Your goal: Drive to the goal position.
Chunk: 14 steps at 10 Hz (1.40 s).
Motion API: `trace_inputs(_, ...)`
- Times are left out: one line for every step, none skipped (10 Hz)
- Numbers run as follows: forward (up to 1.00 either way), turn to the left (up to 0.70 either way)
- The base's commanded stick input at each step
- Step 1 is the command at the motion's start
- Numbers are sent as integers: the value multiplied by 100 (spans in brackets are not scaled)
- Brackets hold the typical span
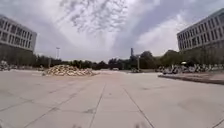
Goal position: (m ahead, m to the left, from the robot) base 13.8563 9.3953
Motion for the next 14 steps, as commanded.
trace_inputs(70, 0)
trace_inputs(70, 0)
trace_inputs(70, 0)
trace_inputs(70, 0)
trace_inputs(70, 0)
trace_inputs(70, 0)
trace_inputs(70, 0)
trace_inputs(70, 0)
trace_inputs(70, 0)
trace_inputs(70, 0)
trace_inputs(70, 0)
trace_inputs(70, 0)
trace_inputs(70, 0)
trace_inputs(70, 0)
